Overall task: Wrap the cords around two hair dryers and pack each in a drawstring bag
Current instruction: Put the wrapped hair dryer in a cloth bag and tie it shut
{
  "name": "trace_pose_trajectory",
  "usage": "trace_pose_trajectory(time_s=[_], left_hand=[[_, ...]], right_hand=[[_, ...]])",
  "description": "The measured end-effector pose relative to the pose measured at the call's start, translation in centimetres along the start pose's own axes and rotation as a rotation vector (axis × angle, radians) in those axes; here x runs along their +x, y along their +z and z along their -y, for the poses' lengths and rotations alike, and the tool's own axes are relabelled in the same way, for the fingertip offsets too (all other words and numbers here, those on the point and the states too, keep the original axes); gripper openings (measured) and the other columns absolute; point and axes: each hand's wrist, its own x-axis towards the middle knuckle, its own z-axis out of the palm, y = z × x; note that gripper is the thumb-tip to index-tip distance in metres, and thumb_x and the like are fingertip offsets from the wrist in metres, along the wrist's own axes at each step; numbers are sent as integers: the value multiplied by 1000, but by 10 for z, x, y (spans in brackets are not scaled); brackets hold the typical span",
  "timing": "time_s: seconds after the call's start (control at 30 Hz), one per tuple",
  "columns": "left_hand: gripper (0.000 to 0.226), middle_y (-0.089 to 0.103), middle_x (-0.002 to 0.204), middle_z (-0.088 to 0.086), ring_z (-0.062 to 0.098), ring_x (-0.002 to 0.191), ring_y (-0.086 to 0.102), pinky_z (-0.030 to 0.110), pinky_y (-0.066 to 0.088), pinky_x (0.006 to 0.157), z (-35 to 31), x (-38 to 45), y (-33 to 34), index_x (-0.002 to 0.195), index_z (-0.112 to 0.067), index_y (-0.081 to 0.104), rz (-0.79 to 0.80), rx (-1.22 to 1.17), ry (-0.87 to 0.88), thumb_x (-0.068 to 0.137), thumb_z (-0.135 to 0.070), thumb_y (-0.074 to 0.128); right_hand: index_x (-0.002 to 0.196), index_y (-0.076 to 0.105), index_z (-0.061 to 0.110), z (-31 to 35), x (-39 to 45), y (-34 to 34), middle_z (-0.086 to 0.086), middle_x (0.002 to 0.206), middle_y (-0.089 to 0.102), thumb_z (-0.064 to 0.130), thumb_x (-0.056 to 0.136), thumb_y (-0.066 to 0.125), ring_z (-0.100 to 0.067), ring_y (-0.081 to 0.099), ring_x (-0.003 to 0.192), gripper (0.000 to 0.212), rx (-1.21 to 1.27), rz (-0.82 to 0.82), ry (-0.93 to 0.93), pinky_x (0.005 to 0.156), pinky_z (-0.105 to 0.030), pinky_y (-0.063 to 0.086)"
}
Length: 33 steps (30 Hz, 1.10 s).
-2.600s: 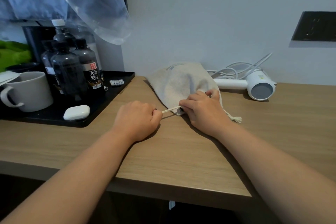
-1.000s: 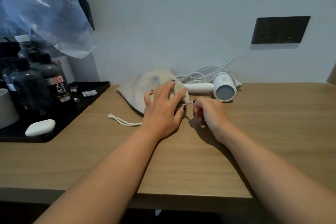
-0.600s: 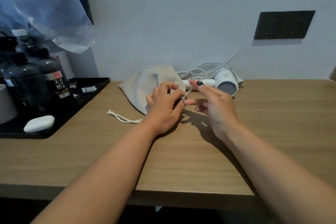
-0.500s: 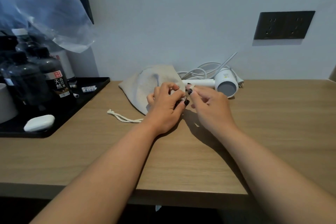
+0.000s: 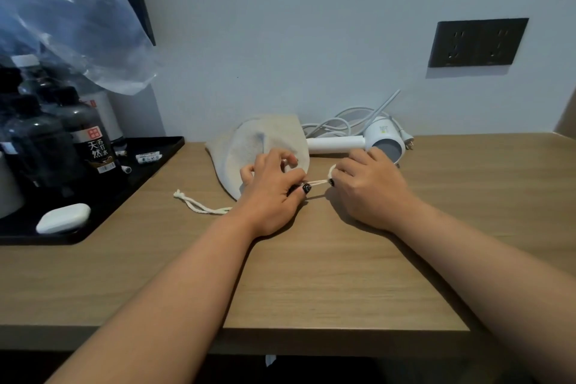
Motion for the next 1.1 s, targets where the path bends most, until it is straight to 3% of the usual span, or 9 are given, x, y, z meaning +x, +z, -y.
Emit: trace_pose_trajectory(time_s=[0.1,0.33,0.47,0.63,0.73,0.83,0.9,0.97,1.1], left_hand=[[16,33,126,-11,9,119,25,24,6,93,2,-5,-3,104,-32,64,2,-9,-19,95,-35,52],[15,35,121,-12,9,117,27,25,8,95,2,-22,-12,103,-31,64,29,-14,-28,94,-35,53],[16,35,116,-15,8,114,27,24,9,91,-3,-30,-15,103,-31,65,50,-37,-24,94,-36,53],[18,39,116,-13,9,114,31,32,22,99,-5,-35,-16,107,-30,66,28,-88,-52,91,-35,60],[44,37,128,-7,15,122,33,36,30,105,-4,-45,-21,120,-32,58,-58,-195,-89,77,-32,68],[62,31,131,-5,15,126,34,32,31,108,0,-57,-29,130,-29,47,-83,-311,-210,73,-25,72],[57,37,126,-4,12,118,43,24,38,100,6,-66,-32,126,-26,48,-58,-352,-293,76,-18,74],[41,50,115,-4,11,108,50,22,43,89,9,-73,-35,116,-22,55,-52,-297,-343,79,-18,72],[18,58,88,-11,12,90,56,33,49,81,4,-79,-42,101,-29,63,-95,-176,-401,84,-22,68]], right_hand=[[67,60,10,-16,-12,-3,-5,66,58,5,72,62,-27,49,64,7,-21,-19,-3,61,-36,29],[64,59,9,-37,-39,-26,-6,61,55,13,72,70,-29,48,62,14,-80,12,69,62,-36,29],[58,57,11,-37,-49,-36,-4,56,52,14,77,55,-29,49,61,19,-116,56,195,64,-33,22],[54,51,13,-11,-45,-42,-7,54,54,25,83,39,-29,49,59,34,71,154,414,53,-35,37],[57,46,12,0,-47,-57,-6,57,51,30,81,37,-29,46,59,31,216,188,554,50,-34,37],[60,52,11,8,-46,-66,-4,60,55,36,85,45,-26,50,61,36,208,345,658,52,-34,41],[56,51,11,17,-42,-70,-4,55,53,40,82,53,-26,50,54,39,175,334,653,50,-35,44],[52,46,12,27,-35,-72,-2,49,48,39,76,55,-25,45,45,37,179,200,571,45,-34,41],[71,56,13,52,-12,-69,-2,71,53,34,76,59,-22,48,60,22,224,82,404,54,-32,37]])
